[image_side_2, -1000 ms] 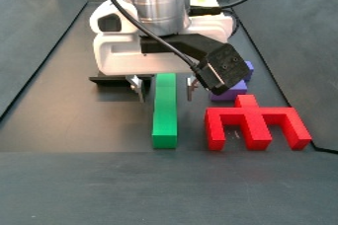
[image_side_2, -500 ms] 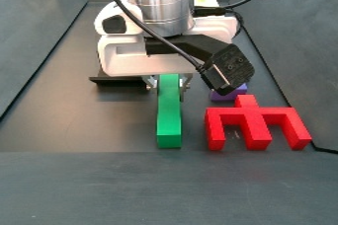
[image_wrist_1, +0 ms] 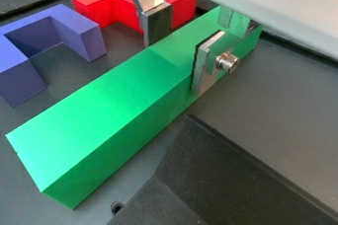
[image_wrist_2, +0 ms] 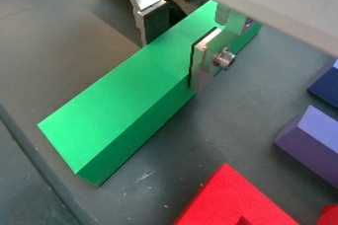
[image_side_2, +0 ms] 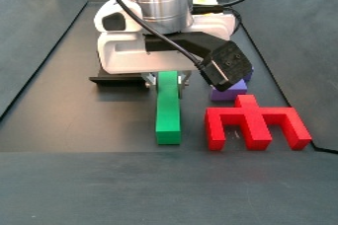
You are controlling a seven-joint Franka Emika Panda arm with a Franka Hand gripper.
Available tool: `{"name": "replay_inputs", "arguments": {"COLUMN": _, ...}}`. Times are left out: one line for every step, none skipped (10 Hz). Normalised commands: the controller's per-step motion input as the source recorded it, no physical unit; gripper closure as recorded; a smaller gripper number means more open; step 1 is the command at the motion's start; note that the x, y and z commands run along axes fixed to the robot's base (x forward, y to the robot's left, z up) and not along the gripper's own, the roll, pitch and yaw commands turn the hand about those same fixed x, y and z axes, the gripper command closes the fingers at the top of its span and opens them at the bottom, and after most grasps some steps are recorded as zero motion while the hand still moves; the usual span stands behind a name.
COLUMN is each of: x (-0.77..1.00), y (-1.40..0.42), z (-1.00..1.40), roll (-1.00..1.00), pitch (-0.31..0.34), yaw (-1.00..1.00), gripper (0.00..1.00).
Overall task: Pick up the green object. Move up. Move to above the board. Insert the green object.
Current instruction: Pick up the green object, then move up, then move to above the board.
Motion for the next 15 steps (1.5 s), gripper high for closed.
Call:
{"name": "replay_inputs", "arguments": {"x": 0.0, "y": 0.0, "z": 0.0, "roll": 0.0, "pitch": 0.0, "yaw": 0.0, "gripper": 1.0}}
{"name": "replay_inputs", "arguments": {"x": 0.0, "y": 0.0, "z": 0.0, "roll": 0.0, "pitch": 0.0, "yaw": 0.0, "gripper": 1.0}}
{"name": "replay_inputs", "arguments": {"x": 0.0, "y": 0.0, "z": 0.0, "roll": 0.0, "pitch": 0.0, "yaw": 0.0, "gripper": 1.0}}
{"name": "replay_inputs", "arguments": {"x": 0.0, "y": 0.0, "z": 0.0, "roll": 0.0, "pitch": 0.0, "yaw": 0.0, "gripper": 1.0}}
{"name": "replay_inputs", "arguments": {"x": 0.0, "y": 0.0, "z": 0.0, "roll": 0.0, "pitch": 0.0, "yaw": 0.0, "gripper": 1.0}}
{"name": "replay_inputs", "arguments": {"x": 0.0, "y": 0.0, "z": 0.0, "roll": 0.0, "pitch": 0.0, "yaw": 0.0, "gripper": 1.0}}
{"name": "replay_inputs", "arguments": {"x": 0.0, "y": 0.0, "z": 0.0, "roll": 0.0, "pitch": 0.0, "yaw": 0.0, "gripper": 1.0}}
{"name": "replay_inputs", "arguments": {"x": 0.0, "y": 0.0, "z": 0.0, "roll": 0.0, "pitch": 0.0, "yaw": 0.0, "gripper": 1.0}}
{"name": "replay_inputs", "arguments": {"x": 0.0, "y": 0.0, "z": 0.0, "roll": 0.0, "pitch": 0.0, "yaw": 0.0, "gripper": 1.0}}
{"name": "replay_inputs", "arguments": {"x": 0.0, "y": 0.0, "z": 0.83, "roll": 0.0, "pitch": 0.0, "yaw": 0.0, "gripper": 1.0}}
{"name": "replay_inputs", "arguments": {"x": 0.0, "y": -0.04, "z": 0.8, "roll": 0.0, "pitch": 0.012, "yaw": 0.0, "gripper": 1.0}}
{"name": "replay_inputs", "arguments": {"x": -0.03, "y": -0.04, "z": 0.66, "roll": 0.01, "pitch": 0.038, "yaw": 0.0, "gripper": 1.0}}
{"name": "replay_inputs", "arguments": {"x": -0.01, "y": -0.02, "z": 0.26, "roll": 0.05, "pitch": 0.021, "yaw": 0.0, "gripper": 1.0}}
{"name": "replay_inputs", "arguments": {"x": 0.0, "y": 0.0, "z": 1.4, "roll": 0.0, "pitch": 0.0, "yaw": 0.0, "gripper": 1.0}}
{"name": "replay_inputs", "arguments": {"x": -0.02, "y": 0.0, "z": 1.4, "roll": -0.01, "pitch": 0.035, "yaw": 0.0, "gripper": 1.0}}
